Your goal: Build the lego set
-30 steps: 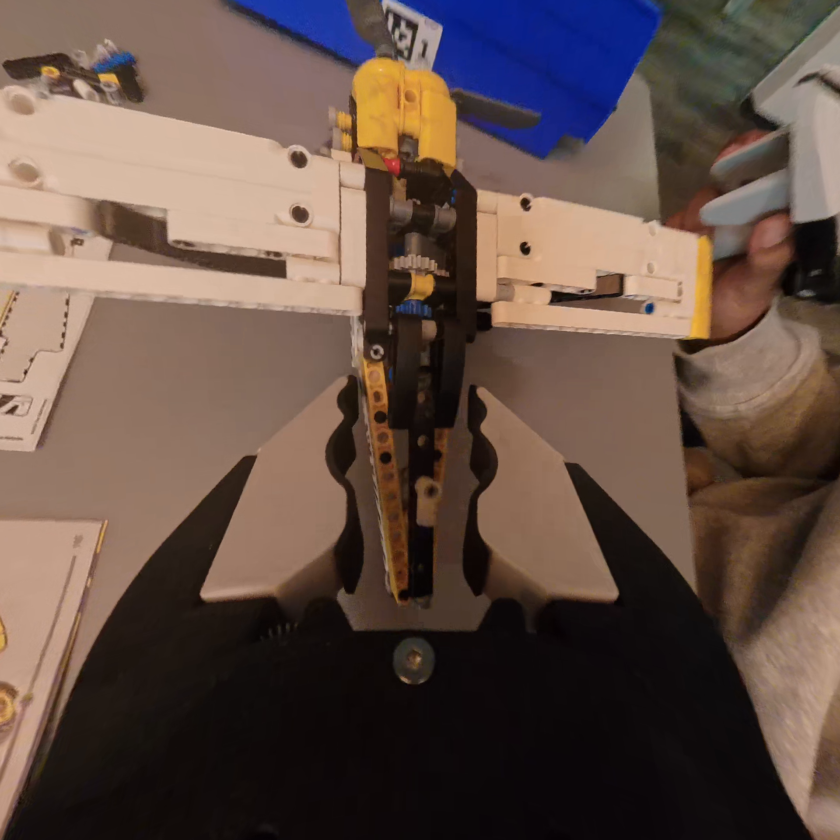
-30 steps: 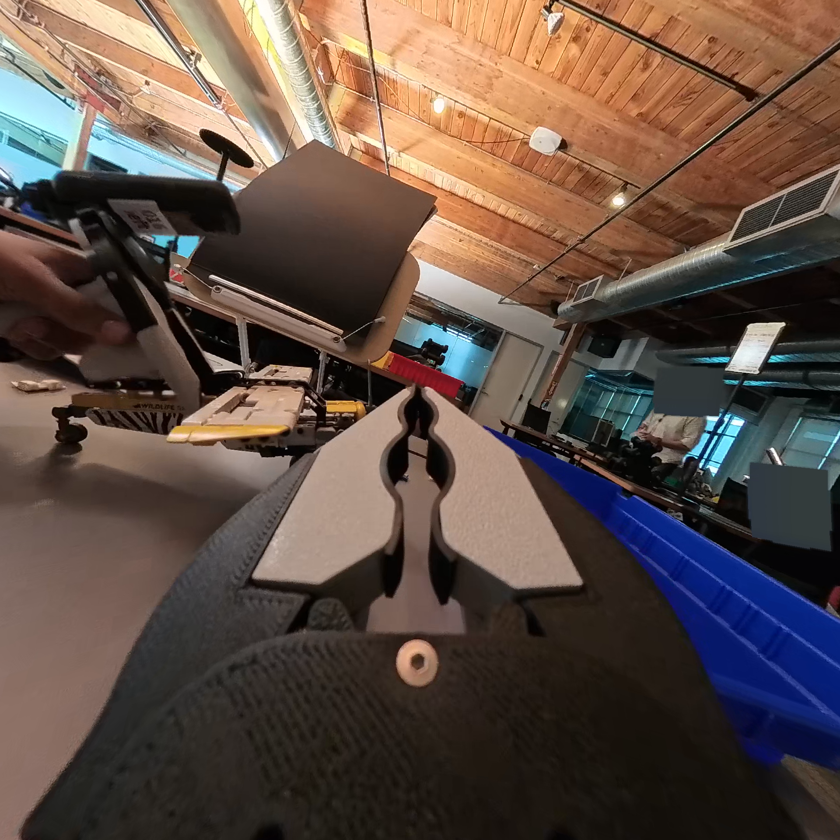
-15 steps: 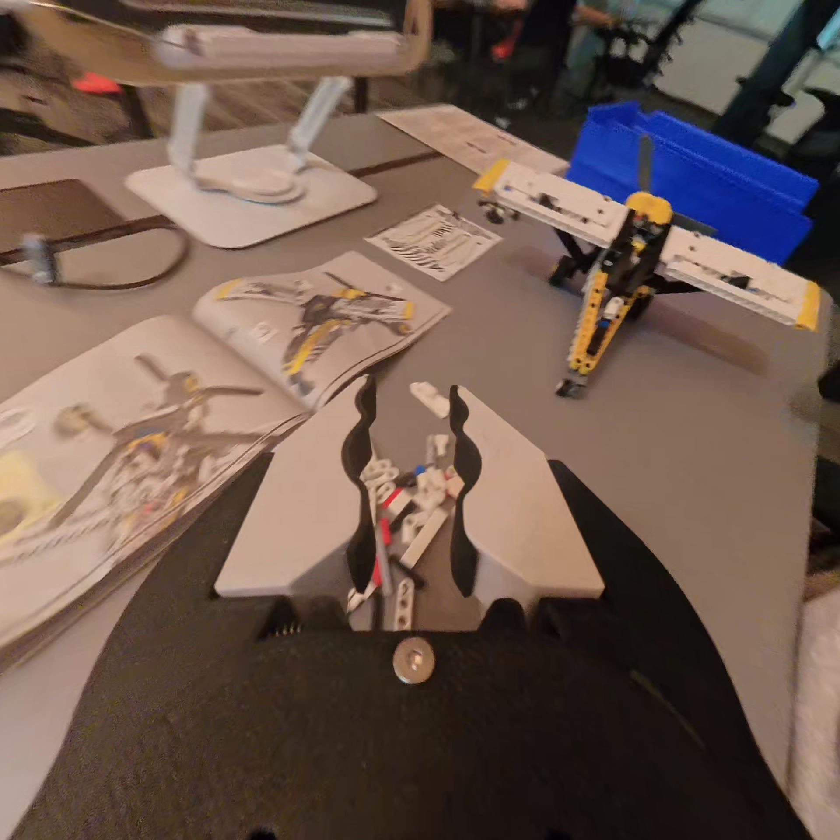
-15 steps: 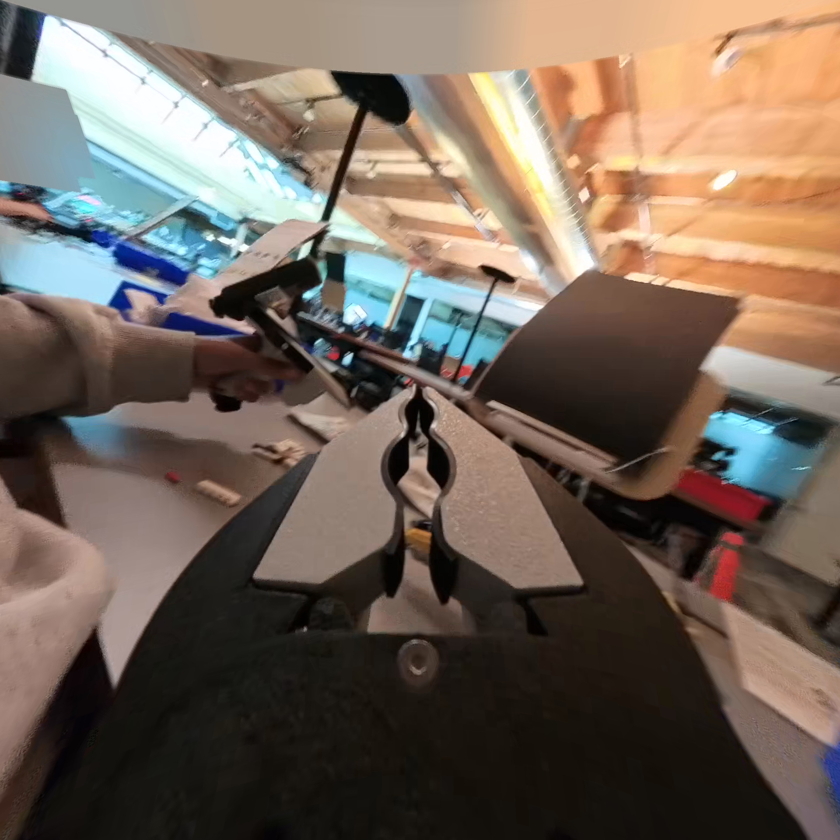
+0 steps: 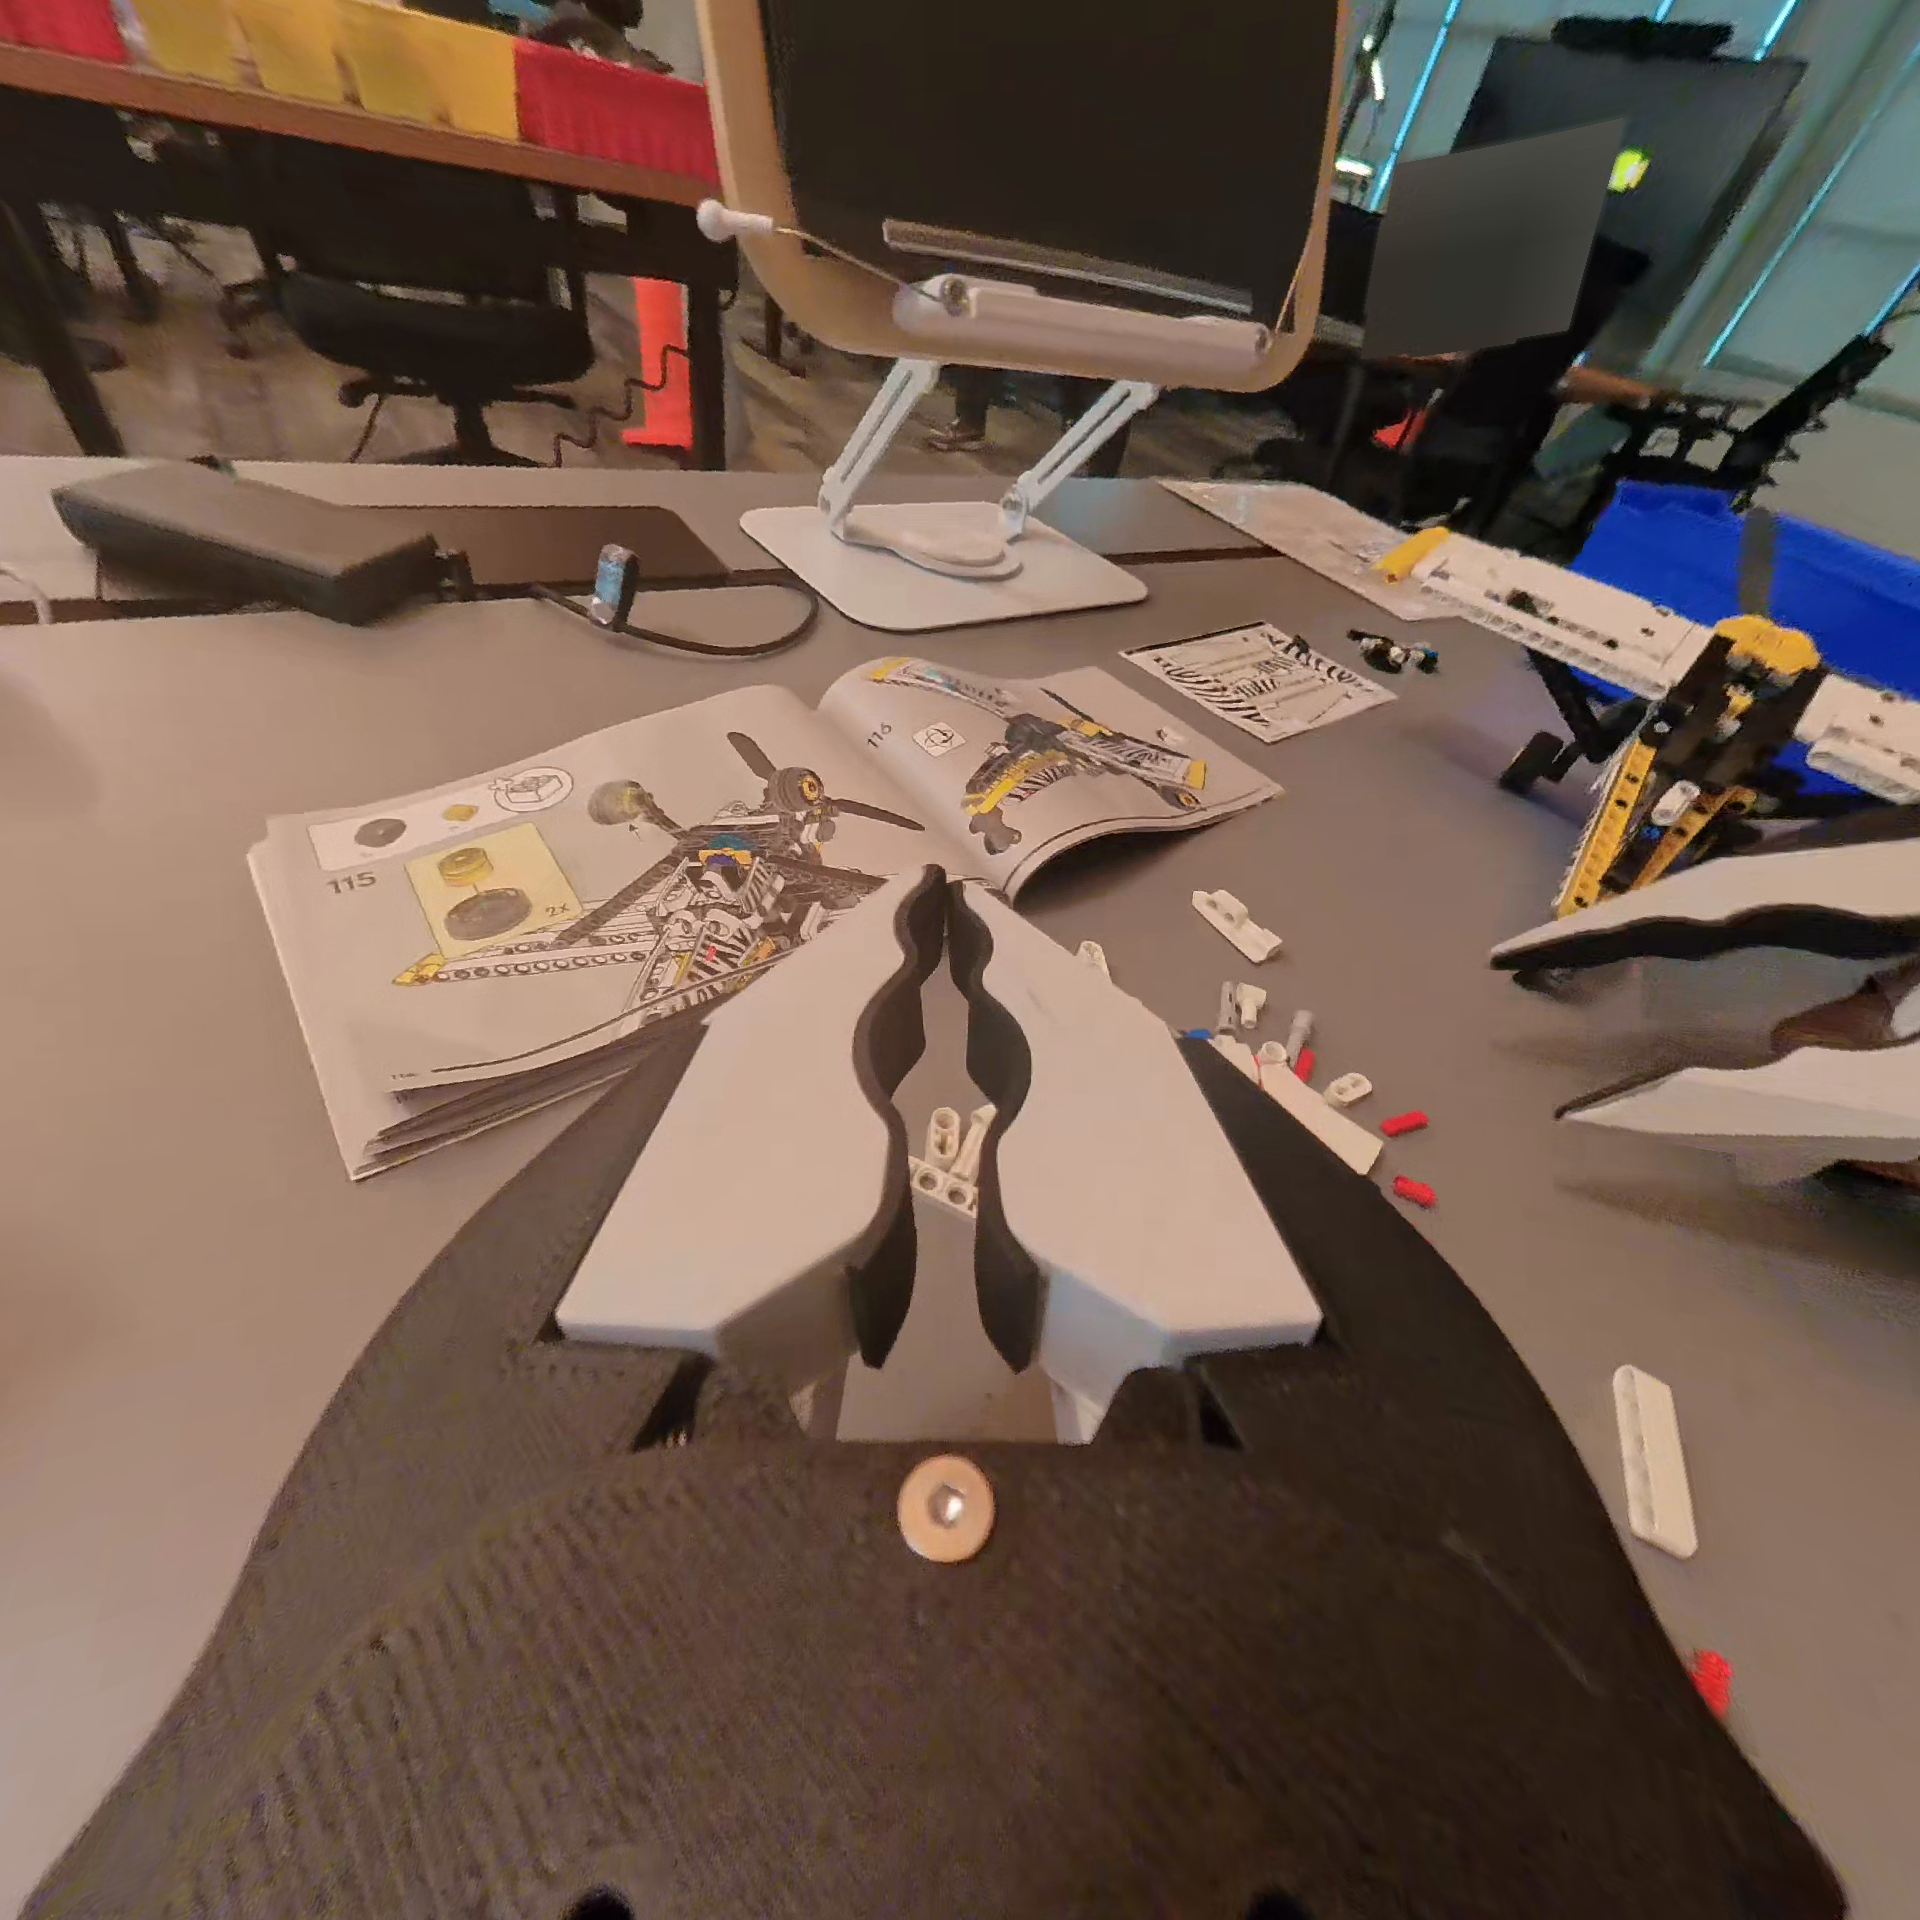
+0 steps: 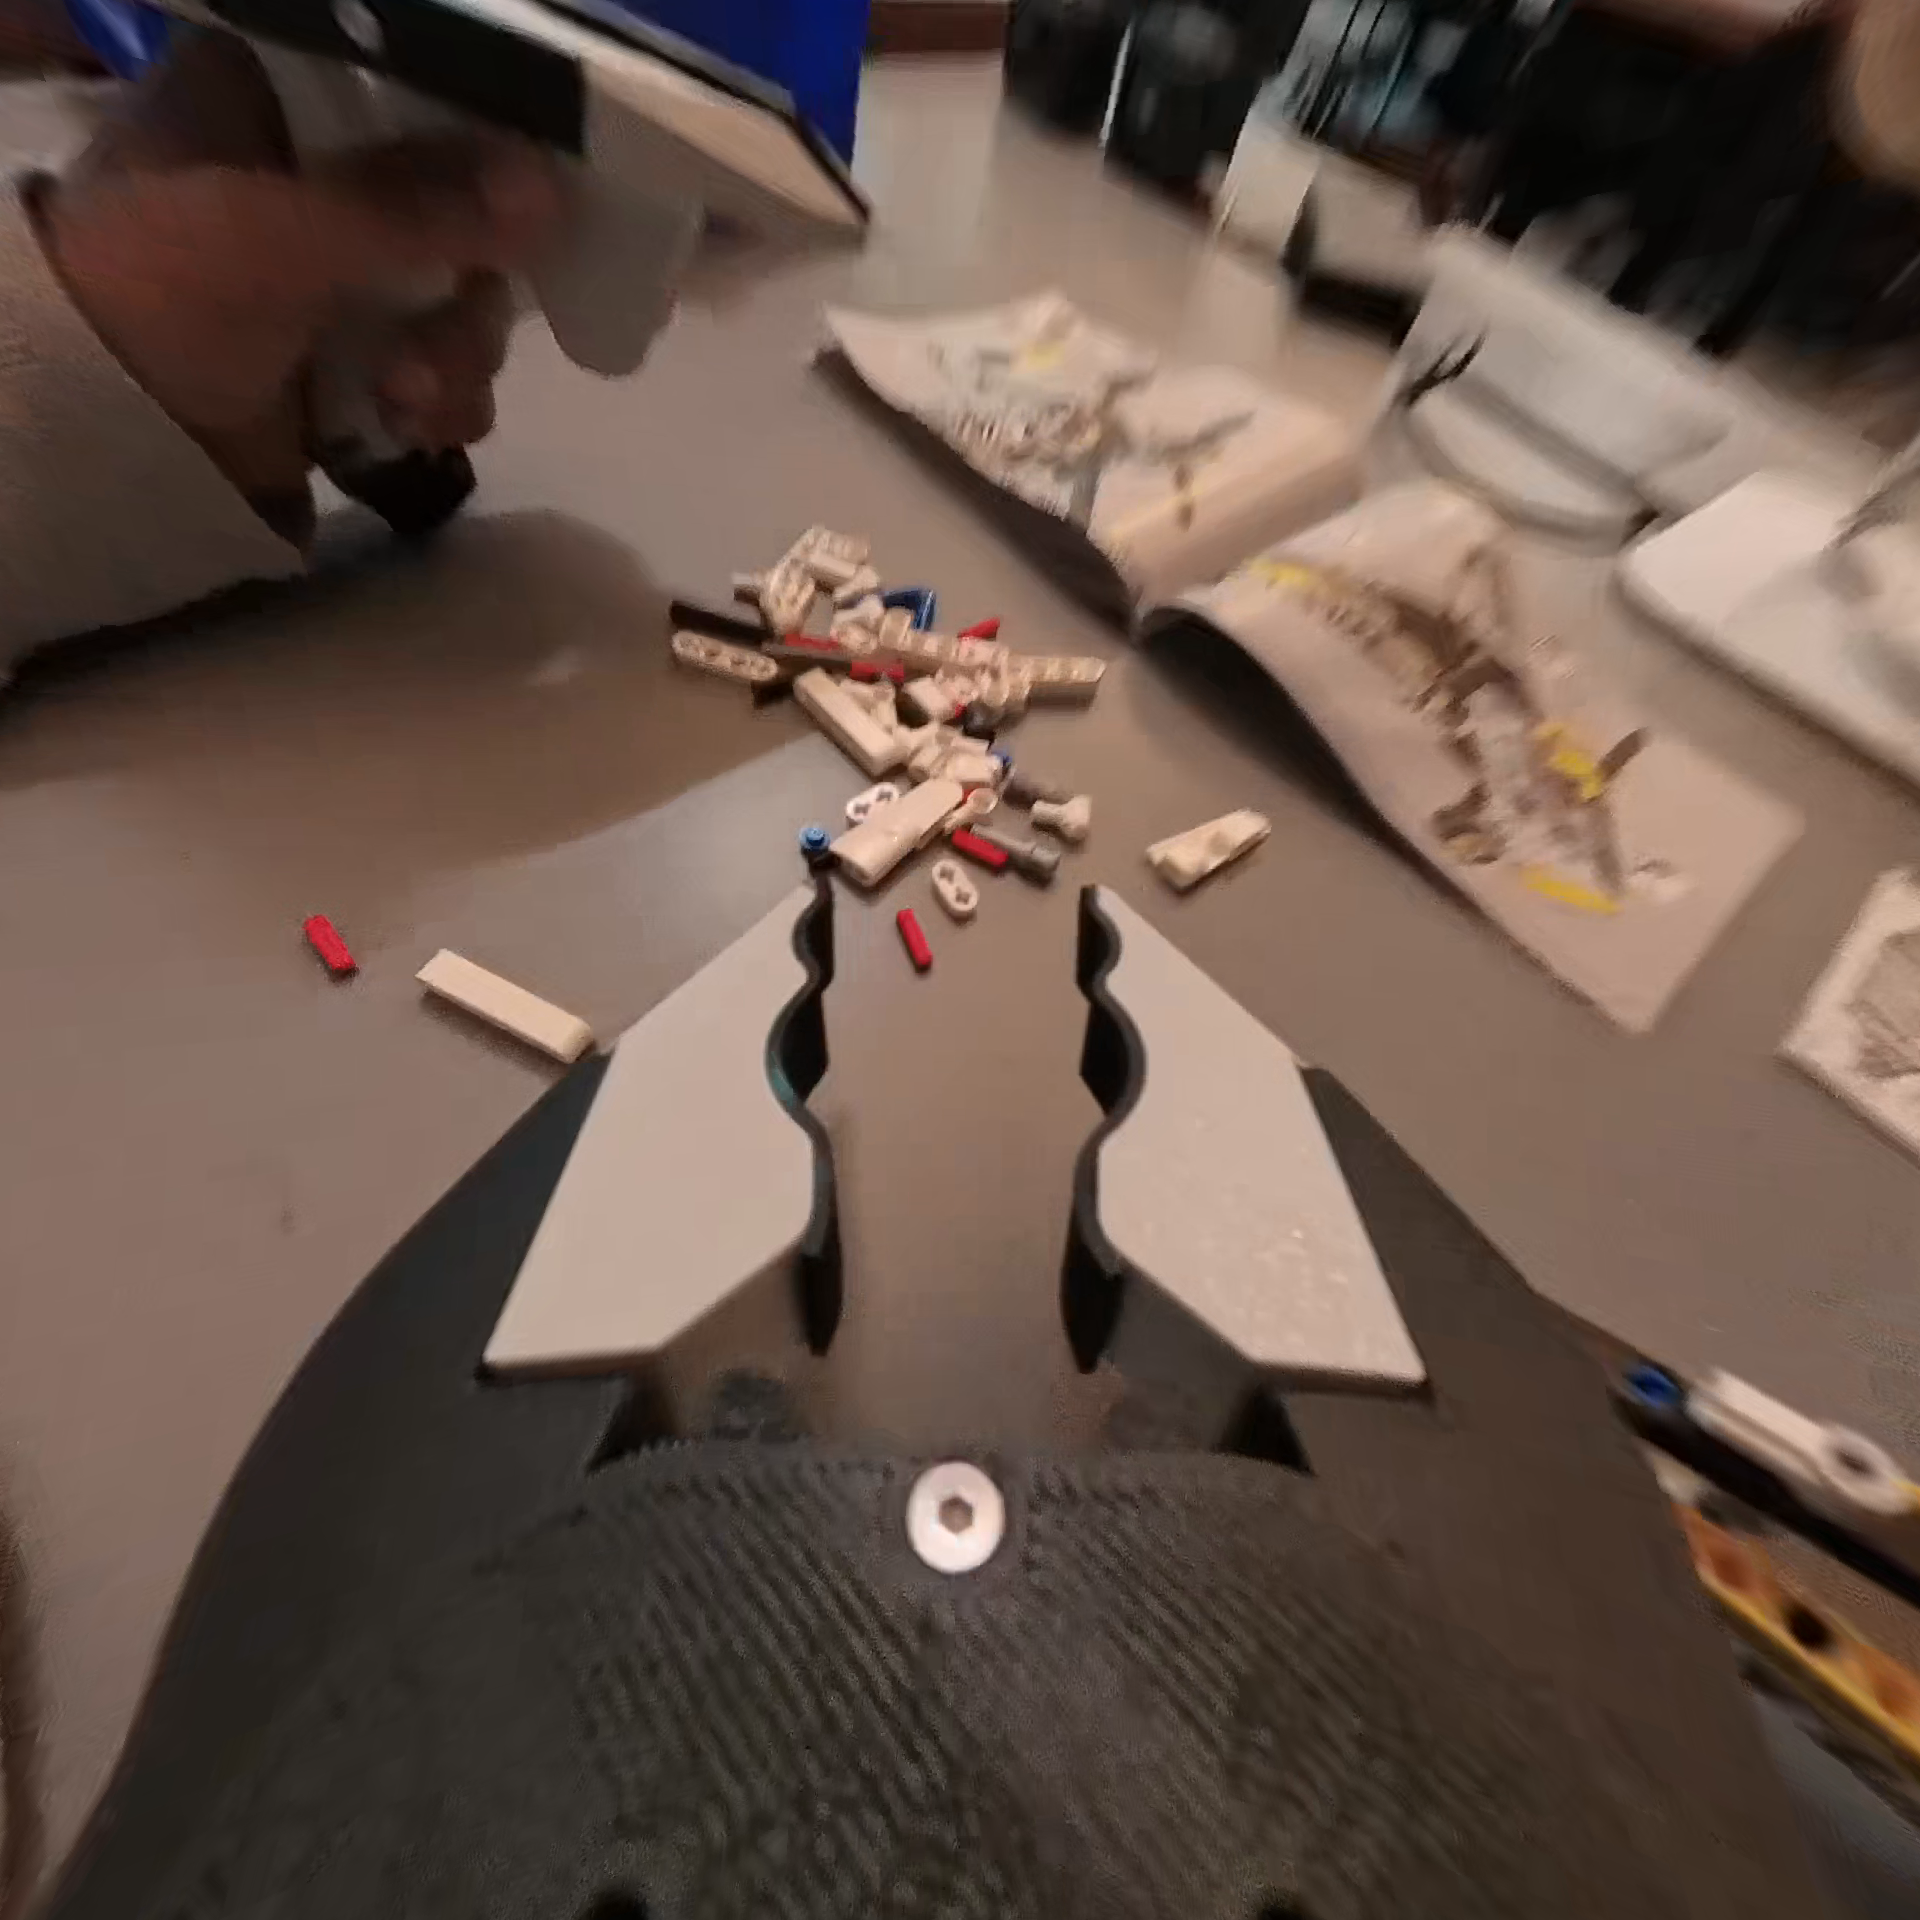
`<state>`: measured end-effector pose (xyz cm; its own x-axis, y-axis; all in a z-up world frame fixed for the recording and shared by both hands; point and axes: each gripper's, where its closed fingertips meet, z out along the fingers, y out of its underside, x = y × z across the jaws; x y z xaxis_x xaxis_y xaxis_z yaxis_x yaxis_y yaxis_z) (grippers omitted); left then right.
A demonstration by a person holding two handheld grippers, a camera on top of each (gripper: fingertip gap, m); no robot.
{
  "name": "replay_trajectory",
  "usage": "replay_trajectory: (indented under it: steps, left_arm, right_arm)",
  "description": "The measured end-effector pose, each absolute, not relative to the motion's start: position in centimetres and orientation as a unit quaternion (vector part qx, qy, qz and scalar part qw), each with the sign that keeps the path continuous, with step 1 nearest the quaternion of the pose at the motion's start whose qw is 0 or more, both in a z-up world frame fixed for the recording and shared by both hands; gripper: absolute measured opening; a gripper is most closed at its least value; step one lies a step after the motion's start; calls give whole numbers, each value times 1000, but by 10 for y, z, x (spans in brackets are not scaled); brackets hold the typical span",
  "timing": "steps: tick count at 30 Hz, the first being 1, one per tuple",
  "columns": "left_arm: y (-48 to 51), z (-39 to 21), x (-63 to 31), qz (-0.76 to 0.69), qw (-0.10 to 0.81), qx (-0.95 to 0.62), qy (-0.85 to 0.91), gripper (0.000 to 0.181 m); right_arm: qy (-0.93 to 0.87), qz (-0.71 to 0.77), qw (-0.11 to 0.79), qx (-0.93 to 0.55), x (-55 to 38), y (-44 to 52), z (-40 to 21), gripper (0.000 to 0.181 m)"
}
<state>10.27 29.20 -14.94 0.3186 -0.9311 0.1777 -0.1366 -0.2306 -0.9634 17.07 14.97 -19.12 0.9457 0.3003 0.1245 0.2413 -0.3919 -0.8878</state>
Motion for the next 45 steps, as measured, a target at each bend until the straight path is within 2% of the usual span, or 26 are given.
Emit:
replay_trajectory:
  steps: [5,10,17,29,40,42,45]
  left_arm:
    - [287,-152,101,-436,463,-660,401,0]
    - [284,-151,101,-456,451,-659,392,0]
    - [284,-151,99,-471,440,-663,381,0]
    - [278,-152,104,-483,423,-660,390,2]
    - [270,-152,108,-497,410,-651,402,8]
    - [253,-154,115,-516,376,-636,433,16]
    - [215,-173,130,-526,275,-630,501,29]
  right_arm:
    - [-148,134,446,-873,158,147,-214,61]
    - [-140,168,470,-855,157,141,-202,41]
    - [-170,120,472,-857,154,139,-206,7]
    - [-183,117,464,-859,150,138,-209,19]
    - [-189,108,454,-864,149,138,-213,23]
    - [-188,109,455,-864,149,138,-213,23]
    - [-188,109,455,-864,149,139,-213,23]
